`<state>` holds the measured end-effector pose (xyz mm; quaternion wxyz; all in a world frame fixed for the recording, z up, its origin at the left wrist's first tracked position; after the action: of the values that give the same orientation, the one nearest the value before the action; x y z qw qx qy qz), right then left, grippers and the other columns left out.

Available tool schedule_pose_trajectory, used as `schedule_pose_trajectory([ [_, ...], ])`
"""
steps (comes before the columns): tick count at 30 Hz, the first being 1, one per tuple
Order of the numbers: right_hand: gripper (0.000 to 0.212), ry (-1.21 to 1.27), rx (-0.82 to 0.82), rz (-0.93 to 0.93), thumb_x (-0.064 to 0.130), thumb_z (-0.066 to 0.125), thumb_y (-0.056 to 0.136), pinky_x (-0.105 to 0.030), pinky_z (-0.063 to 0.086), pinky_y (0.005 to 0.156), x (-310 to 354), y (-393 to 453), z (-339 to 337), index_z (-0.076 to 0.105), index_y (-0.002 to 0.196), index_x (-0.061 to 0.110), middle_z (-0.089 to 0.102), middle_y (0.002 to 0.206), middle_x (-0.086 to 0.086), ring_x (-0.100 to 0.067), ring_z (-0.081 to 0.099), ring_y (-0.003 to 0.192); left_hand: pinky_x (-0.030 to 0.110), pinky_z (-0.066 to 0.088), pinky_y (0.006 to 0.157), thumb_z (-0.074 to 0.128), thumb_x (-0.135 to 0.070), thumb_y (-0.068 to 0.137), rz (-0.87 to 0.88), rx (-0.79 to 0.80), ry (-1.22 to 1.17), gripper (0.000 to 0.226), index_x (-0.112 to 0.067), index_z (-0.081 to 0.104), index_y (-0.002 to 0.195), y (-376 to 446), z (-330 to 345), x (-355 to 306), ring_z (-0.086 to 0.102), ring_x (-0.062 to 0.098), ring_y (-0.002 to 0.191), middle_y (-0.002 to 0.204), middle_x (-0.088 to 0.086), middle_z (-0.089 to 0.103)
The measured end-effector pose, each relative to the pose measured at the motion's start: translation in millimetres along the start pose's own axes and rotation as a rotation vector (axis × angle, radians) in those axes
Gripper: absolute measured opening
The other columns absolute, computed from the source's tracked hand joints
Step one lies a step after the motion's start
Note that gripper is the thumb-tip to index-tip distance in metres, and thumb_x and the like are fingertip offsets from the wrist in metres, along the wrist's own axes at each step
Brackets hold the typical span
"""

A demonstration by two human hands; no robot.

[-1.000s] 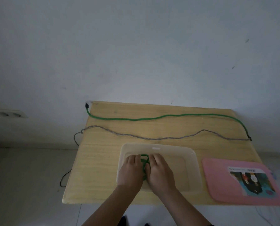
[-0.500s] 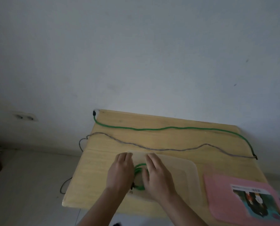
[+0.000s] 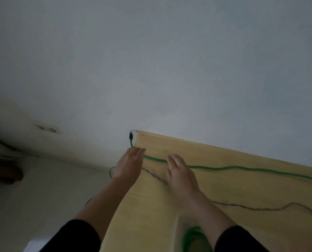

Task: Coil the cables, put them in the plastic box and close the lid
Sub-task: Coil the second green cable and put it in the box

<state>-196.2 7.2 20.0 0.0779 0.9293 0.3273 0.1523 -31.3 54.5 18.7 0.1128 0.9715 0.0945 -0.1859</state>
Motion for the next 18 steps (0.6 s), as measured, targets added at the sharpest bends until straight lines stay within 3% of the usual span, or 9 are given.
schedule_pose_trajectory([
  [3,0.041,-0.01,0.041,0.016,0.01,0.08,0.061,-0.028,0.056,0.065,-2,25,32,0.07,0.101,0.003,0.07,0.102,-0.01,-0.021,0.069,0.092,0.039,0.055,0.057,0.069,0.008,0.069,0.085,0.052,-0.038,0.035,0.0,0.066,0.104,22,21,17,0.066,0.034,0.088,0.096,0.019,0.069],
  [6,0.048,-0.028,0.076,0.022,0.004,0.084,0.055,-0.027,0.056,0.064,-9,35,52,0.07,0.101,0.002,0.07,0.099,-0.01,-0.023,0.068,0.089,0.04,0.052,0.067,0.062,-0.004,0.08,0.116,0.15,-0.047,0.025,-0.006,0.064,0.105,34,42,27,0.06,0.032,0.098,0.106,0.015,0.065],
  [9,0.051,-0.039,0.08,0.019,-0.001,0.083,0.056,-0.026,0.055,0.061,-18,37,64,0.069,0.104,0.003,0.069,0.093,-0.008,-0.025,0.066,0.085,0.039,0.052,0.061,0.061,-0.006,0.082,0.114,0.165,-0.093,0.011,-0.008,0.066,0.092,41,55,36,0.061,0.031,0.088,0.095,0.013,0.065],
  [12,0.052,-0.011,0.077,0.018,-0.008,0.079,0.058,-0.026,0.054,0.058,-23,38,66,0.067,0.107,0.003,0.066,0.09,-0.009,-0.026,0.063,0.081,0.035,0.049,0.05,0.061,-0.008,0.082,0.143,0.122,-0.103,0.003,-0.008,0.064,0.083,46,57,36,0.06,0.031,0.074,0.083,0.012,0.063],
  [15,0.047,0.053,0.035,0.034,-0.011,0.073,0.064,-0.028,0.051,0.051,-23,46,47,0.065,0.109,0.002,0.062,0.089,-0.012,-0.027,0.062,0.072,0.031,0.043,0.048,0.045,-0.022,0.089,0.137,0.035,-0.173,0.019,-0.009,0.059,0.089,54,45,31,0.059,0.031,0.067,0.082,0.013,0.063],
  [18,0.04,0.133,-0.063,0.018,-0.006,0.062,0.077,-0.03,0.051,0.049,-23,59,6,0.063,0.116,0.004,0.061,0.092,-0.013,-0.026,0.061,0.066,0.032,0.045,0.052,0.037,-0.028,0.091,0.154,-0.066,-0.296,0.015,-0.019,0.049,0.093,67,15,16,0.057,0.029,0.068,0.084,0.01,0.062],
])
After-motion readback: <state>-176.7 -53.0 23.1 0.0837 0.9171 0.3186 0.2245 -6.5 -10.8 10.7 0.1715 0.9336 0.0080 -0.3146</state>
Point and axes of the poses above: each hand's wrist, its own y-axis towards the middle knuckle, its own z-axis out of the palm, x = y × z, the point moved 3 cm from there along y, towards the middle knuckle
